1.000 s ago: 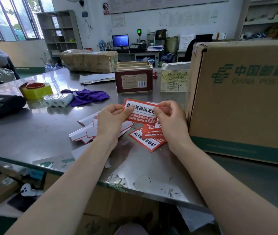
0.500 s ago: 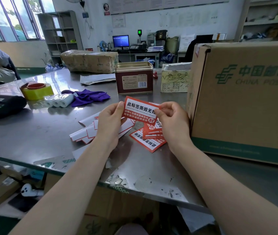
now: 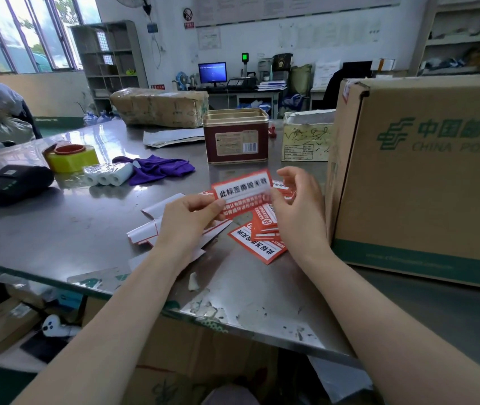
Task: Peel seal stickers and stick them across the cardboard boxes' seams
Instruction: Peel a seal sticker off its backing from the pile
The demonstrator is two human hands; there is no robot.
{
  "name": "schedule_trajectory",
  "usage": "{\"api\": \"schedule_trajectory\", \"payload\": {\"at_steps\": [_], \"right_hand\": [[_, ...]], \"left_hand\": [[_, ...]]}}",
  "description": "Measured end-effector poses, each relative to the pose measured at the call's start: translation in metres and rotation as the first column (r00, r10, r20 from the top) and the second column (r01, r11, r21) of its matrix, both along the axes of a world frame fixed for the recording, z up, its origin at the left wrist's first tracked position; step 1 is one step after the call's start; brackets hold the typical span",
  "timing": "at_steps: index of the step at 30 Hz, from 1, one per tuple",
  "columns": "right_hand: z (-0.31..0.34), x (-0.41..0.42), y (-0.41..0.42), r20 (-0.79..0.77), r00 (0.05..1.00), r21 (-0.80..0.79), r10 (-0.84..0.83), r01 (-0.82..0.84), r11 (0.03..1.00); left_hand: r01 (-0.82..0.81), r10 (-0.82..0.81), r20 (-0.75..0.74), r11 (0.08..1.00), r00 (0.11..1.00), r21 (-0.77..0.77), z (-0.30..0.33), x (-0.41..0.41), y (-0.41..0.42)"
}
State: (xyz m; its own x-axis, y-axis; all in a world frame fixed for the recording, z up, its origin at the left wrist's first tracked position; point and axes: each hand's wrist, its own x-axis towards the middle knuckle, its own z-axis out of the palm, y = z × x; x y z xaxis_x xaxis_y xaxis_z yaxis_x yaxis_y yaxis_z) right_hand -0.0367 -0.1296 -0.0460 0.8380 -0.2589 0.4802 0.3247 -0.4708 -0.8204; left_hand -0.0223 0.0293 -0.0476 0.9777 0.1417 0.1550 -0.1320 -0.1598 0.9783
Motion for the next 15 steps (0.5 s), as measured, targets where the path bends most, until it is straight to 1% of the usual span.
{"api": "schedule_trajectory", "payload": {"at_steps": [2, 3, 6, 7, 9, 10, 13, 15], "right_hand": [[-0.0004, -0.0018, 0.0037, 0.051, 0.998, -0.132, 0.019, -0.013, 0.991], [-0.0011, -0.0025, 0.0054, 0.068, 0.996, -0.185, 0.049, -0.035, 0.982], [-0.0045, -0.0018, 0.01, 0.087, 0.978, -0.308, 0.188, -0.153, 0.939], [-0.0057, -0.001, 0.0109, 0.077, 0.971, -0.346, 0.226, -0.187, 0.92], [-0.007, 0.0004, 0.0119, 0.047, 0.967, -0.412, 0.249, -0.208, 0.887], [-0.007, 0.0005, 0.0118, 0.047, 0.968, -0.42, 0.246, -0.204, 0.884], [-0.0041, -0.0013, 0.0096, 0.041, 0.973, -0.386, 0.227, -0.194, 0.902], [-0.0027, -0.0025, 0.0086, 0.044, 0.975, -0.38, 0.217, -0.184, 0.906]], "left_hand": [[-0.011, 0.01, -0.008, 0.996, 1.0, -0.088, -0.0005, 0.0004, 0.0019], [0.023, -0.025, -0.013, 0.991, 1.0, -0.132, -0.0006, -0.0002, 0.0016], [0.215, -0.215, 0.028, 0.943, 0.976, -0.252, -0.003, -0.0026, -0.002], [0.271, -0.269, 0.045, 0.924, 0.962, -0.27, -0.0036, -0.0039, -0.0031], [0.336, -0.33, 0.066, 0.909, 0.942, -0.246, -0.0054, -0.0048, -0.0043], [0.354, -0.347, 0.072, 0.909, 0.935, -0.22, -0.0059, -0.0049, -0.0044], [0.394, -0.388, 0.073, 0.909, 0.919, -0.137, -0.0063, -0.0066, -0.0047], [0.397, -0.391, 0.068, 0.911, 0.918, -0.11, -0.0063, -0.008, -0.0052]]}}
